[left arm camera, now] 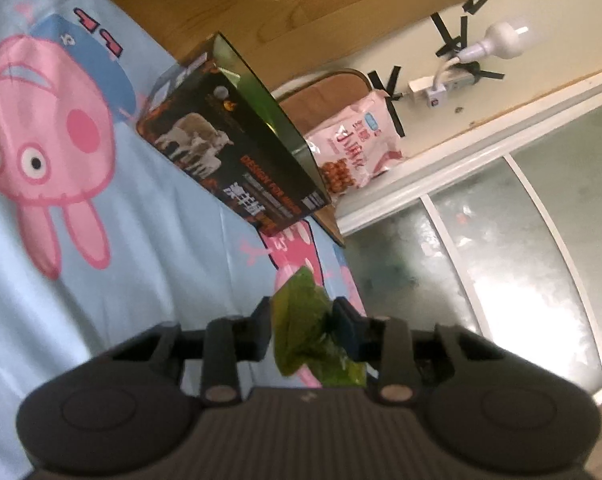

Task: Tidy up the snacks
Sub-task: 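Lower the dark green bag into the tin box and open both tools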

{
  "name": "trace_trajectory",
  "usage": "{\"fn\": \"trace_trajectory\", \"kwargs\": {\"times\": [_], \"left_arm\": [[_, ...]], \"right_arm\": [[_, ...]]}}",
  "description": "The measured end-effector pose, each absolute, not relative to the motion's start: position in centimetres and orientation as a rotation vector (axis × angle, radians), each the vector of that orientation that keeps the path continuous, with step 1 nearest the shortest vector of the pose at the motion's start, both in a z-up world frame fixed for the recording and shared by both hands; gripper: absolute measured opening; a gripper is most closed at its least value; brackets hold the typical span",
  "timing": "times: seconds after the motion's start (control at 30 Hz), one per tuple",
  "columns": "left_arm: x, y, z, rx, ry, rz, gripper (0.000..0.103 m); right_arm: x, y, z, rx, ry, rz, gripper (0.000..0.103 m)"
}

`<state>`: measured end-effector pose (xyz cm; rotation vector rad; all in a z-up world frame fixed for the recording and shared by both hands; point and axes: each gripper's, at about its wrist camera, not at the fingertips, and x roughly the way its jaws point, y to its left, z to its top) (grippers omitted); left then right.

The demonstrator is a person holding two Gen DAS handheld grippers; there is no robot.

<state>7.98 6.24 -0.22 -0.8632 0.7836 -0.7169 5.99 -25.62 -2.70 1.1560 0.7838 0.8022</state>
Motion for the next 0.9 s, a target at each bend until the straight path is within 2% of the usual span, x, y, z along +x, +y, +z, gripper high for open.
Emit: {"fn": "trace_trajectory", "kwargs": {"times": [0.23,0.57,0.9], "left_arm": [[9.3,5.5,2.2,-0.766,0.750,-0.711,0.027],[14.9,3.6,7.3,-0.589,0.682,-0.710,0.027],[23.2,0.7,8.0,-0.491,0.707,-0.645,0.028]], "right_arm": [[6.8,-25.7,-1.0,1.090,0.744,0.791,0.015],[10.5,-24.6,4.1,0.805,0.545,0.741,0.016],[17.1,-24.8,4.5,0.671,0.451,0.625,0.017]]}}
